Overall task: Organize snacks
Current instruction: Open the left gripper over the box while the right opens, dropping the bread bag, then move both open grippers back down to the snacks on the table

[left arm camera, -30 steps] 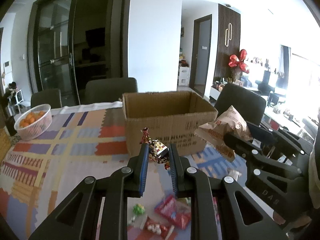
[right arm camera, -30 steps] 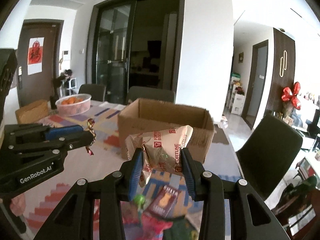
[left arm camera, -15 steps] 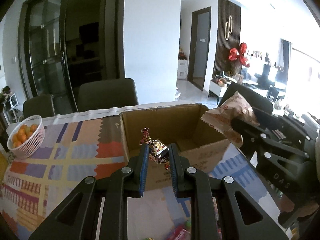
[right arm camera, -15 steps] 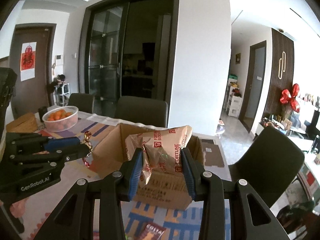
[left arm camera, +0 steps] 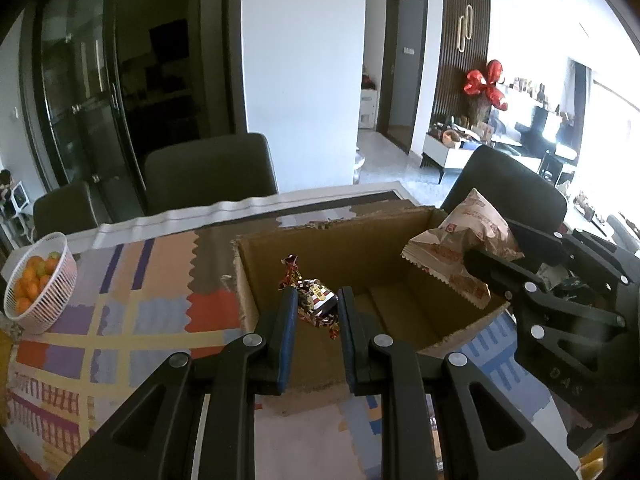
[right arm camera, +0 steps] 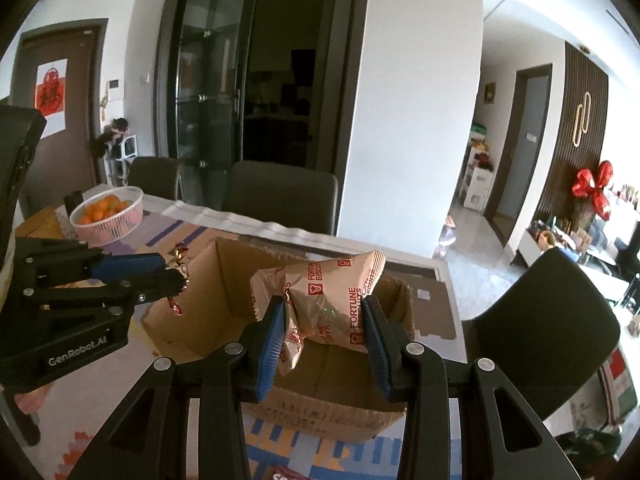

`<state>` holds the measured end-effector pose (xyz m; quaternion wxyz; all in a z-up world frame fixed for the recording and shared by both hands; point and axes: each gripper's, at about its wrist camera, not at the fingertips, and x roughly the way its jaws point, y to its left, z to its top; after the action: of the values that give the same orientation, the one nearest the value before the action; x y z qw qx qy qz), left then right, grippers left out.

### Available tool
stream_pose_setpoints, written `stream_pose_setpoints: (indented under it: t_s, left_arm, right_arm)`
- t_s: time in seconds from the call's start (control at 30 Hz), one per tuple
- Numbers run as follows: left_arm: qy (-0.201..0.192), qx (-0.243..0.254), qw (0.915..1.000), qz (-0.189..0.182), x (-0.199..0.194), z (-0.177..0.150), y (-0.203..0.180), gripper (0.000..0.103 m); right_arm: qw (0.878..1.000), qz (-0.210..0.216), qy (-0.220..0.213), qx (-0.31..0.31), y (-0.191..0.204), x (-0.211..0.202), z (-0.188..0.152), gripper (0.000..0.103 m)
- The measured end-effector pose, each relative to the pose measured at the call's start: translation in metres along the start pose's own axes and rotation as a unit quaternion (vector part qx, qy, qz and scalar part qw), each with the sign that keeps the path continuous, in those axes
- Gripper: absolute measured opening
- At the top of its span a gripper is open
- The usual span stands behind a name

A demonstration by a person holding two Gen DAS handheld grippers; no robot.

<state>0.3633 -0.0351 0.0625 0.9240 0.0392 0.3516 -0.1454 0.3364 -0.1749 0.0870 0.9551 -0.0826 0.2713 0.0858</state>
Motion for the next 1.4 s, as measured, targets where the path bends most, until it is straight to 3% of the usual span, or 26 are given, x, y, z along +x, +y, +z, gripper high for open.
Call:
stream_pose_setpoints:
  t_s: [0.07, 0.1, 0.13, 0.17, 0.2, 0.27, 0.5, 0.8, 1.13, 1.4]
  left_arm:
    - [0.009, 0.003, 1.0000, -0.004, 0.009, 0.002, -0.002, 0.022]
    - [0.011, 0.003, 0.9999, -0.001, 0.012, 0.002, -0.003, 0.030]
    - [0.013, 0.004, 0.9999, 0.004, 0.013, 0.002, -0.004, 0.046]
    - [0.013, 0.003, 0.9999, 0.005, 0.013, 0.002, -0.004, 0.052]
    - [0.008, 0.004, 1.0000, 0.004, 0.011, 0.000, -0.004, 0.056]
    - [0.003, 0.013, 0.9998, 0.012, 0.006, -0.004, -0.007, 0.056]
    - [-0.024, 0.026, 0.9983, 0.046, -0.031, -0.020, -0.013, 0.066]
    - [-0.075, 0.023, 0.9955, 0.052, -0.096, -0.046, -0.020, 0.074]
    - [-0.075, 0.021, 0.9956, 0.052, -0.134, -0.100, -0.025, 0.076]
    - [-0.049, 0.009, 0.9977, 0.045, -0.143, -0.148, -0.031, 0.076]
  right_arm:
    - [1.000, -0.002, 0.006, 0.004, -0.002, 0.007, -0.001, 0.040]
    - [1.000, -0.001, 0.009, 0.004, -0.004, 0.008, -0.003, 0.040]
    - [1.000, -0.002, 0.012, 0.006, -0.005, 0.011, -0.004, 0.042]
    - [1.000, -0.003, 0.013, 0.008, -0.007, 0.012, -0.006, 0.045]
    - [1.000, -0.006, 0.016, 0.010, -0.009, 0.014, -0.006, 0.056]
    - [1.000, -0.012, 0.015, 0.016, -0.011, 0.013, -0.009, 0.061]
    - [1.000, -0.020, 0.002, 0.015, -0.009, -0.010, -0.020, 0.061]
    - [0.999, -0.015, -0.034, 0.025, 0.003, -0.068, -0.039, 0.065]
    - [0.997, -0.026, -0.062, 0.038, 0.023, -0.121, -0.070, 0.068]
    - [0.998, -0.022, -0.050, 0.034, 0.036, -0.143, -0.104, 0.069]
